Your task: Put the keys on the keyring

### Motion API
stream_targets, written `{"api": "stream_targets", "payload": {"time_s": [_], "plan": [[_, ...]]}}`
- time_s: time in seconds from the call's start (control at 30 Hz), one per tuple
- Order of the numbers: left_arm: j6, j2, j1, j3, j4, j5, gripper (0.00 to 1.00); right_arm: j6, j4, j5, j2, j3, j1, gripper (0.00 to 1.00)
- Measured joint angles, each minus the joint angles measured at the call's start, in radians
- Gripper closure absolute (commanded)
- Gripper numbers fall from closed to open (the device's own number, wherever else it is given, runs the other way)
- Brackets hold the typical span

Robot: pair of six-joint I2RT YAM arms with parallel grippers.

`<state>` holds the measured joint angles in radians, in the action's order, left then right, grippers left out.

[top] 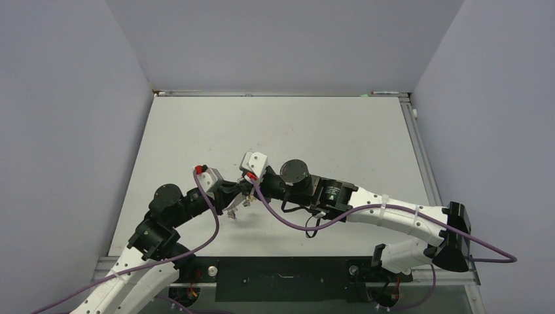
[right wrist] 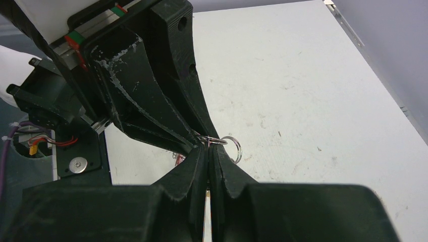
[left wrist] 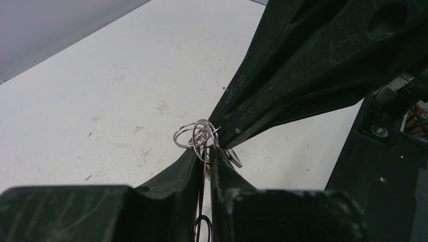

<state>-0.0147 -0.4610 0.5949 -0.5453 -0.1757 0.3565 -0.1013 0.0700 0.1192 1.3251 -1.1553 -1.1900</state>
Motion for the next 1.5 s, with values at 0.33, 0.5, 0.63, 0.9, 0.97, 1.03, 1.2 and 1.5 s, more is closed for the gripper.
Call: {"api": "stream_targets", "payload": {"time_s": [0.33,0.5,0.63,0.9,0.97,1.03,1.2,1.5], "plan": [[0.000,0.000,0.000,0.000,0.000,0.002,1.00,0.000,0.007,0.000,-0.003,0.000,0.008,0.95],[0.000,0.000,0.000,0.000,0.000,0.011,1.00,0.000,0.019,-0.001,-0.009,0.000,0.021,0.95],[0.000,0.000,0.000,0.000,0.000,0.011,1.00,0.000,0.023,-0.001,-0.009,0.000,0.027,0.95],[0.000,0.002,0.000,0.000,0.004,0.027,1.00,0.006,0.058,0.036,-0.008,-0.021,0.047,0.94],[0.000,0.003,0.000,0.000,0.007,0.036,1.00,0.008,0.075,0.051,-0.006,-0.034,0.053,0.94],[0.000,0.006,0.000,0.000,0.010,0.044,1.00,0.009,0.084,0.064,-0.005,-0.042,0.059,0.90],[-0.003,0.016,0.000,0.000,0.014,0.076,1.00,0.014,0.108,0.080,-0.002,-0.058,0.077,0.83],[-0.007,0.020,0.000,0.000,0.015,0.099,1.00,0.026,0.132,0.089,0.012,-0.066,0.097,0.60]]}}
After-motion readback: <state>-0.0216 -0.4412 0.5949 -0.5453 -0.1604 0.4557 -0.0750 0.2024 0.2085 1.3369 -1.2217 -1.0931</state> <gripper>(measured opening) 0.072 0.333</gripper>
